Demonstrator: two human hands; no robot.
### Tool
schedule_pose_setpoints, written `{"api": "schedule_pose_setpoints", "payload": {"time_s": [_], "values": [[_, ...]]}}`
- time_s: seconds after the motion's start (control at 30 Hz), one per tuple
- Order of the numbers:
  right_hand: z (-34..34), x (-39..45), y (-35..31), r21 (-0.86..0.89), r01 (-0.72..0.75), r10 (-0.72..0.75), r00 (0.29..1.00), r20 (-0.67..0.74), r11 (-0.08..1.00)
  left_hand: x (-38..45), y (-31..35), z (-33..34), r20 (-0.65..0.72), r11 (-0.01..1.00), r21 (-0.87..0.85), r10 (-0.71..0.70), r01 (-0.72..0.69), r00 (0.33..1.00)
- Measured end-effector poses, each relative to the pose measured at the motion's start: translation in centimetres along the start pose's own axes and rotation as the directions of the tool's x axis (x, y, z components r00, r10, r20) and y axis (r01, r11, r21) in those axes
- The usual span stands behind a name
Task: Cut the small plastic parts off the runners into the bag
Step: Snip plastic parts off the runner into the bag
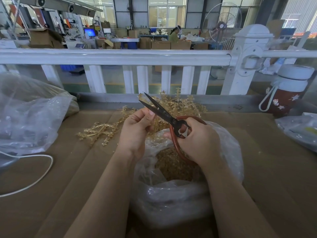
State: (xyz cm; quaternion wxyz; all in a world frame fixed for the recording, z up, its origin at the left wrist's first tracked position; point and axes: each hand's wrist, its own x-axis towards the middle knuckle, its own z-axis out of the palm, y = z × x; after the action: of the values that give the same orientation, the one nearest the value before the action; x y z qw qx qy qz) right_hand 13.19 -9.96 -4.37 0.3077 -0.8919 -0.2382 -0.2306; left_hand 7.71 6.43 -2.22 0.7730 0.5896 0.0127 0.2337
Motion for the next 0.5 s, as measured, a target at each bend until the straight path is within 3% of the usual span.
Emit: {"api": "schedule_pose_setpoints", "payload": {"time_s": [0.23, 0.5], "values": [[-0.05, -0.04, -0.03, 0.017, -0.007, 0.007, 1.0, 0.009, 1.0, 0.04, -0.03, 0.06, -0.014, 0.999, 0.021, 0.033, -0.033, 0.999], [-0.32, -0.29, -0.21, 0.04, 0.038, -0.037, 0.999, -0.023, 0.998, 0.0, -0.2, 0.05, -0.003, 0.978, 0.165, 0.129, -0.127, 0.992]]}}
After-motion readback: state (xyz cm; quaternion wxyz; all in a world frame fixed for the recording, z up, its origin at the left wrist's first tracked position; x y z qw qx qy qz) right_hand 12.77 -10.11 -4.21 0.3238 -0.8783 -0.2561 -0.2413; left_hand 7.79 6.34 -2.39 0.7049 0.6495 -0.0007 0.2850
